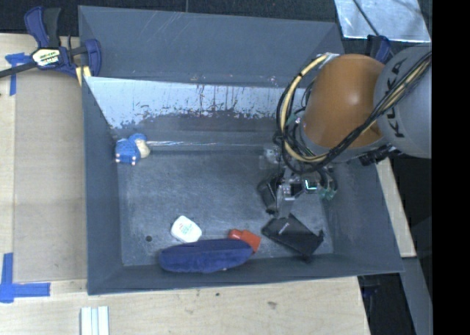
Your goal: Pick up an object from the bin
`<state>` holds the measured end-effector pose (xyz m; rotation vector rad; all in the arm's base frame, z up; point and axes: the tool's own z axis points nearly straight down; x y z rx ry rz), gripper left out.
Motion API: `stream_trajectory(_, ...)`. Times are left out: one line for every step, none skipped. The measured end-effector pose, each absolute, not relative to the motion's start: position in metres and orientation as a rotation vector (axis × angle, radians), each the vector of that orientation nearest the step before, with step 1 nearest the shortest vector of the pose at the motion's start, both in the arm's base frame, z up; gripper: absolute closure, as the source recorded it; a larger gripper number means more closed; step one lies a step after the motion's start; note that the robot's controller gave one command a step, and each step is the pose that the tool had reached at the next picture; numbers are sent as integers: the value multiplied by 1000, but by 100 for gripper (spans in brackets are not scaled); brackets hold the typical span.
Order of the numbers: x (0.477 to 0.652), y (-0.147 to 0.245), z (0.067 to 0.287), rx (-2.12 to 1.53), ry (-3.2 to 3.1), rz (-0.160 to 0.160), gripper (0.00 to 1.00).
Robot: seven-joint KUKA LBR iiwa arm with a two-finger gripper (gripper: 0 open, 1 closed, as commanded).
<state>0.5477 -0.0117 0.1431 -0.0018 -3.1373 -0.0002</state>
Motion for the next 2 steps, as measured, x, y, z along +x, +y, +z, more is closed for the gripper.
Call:
stream_trajectory(569, -87, 67, 153, -3136, 0, 0)
stream_trajectory(572, -84, 72, 159, -3144, 1, 100)
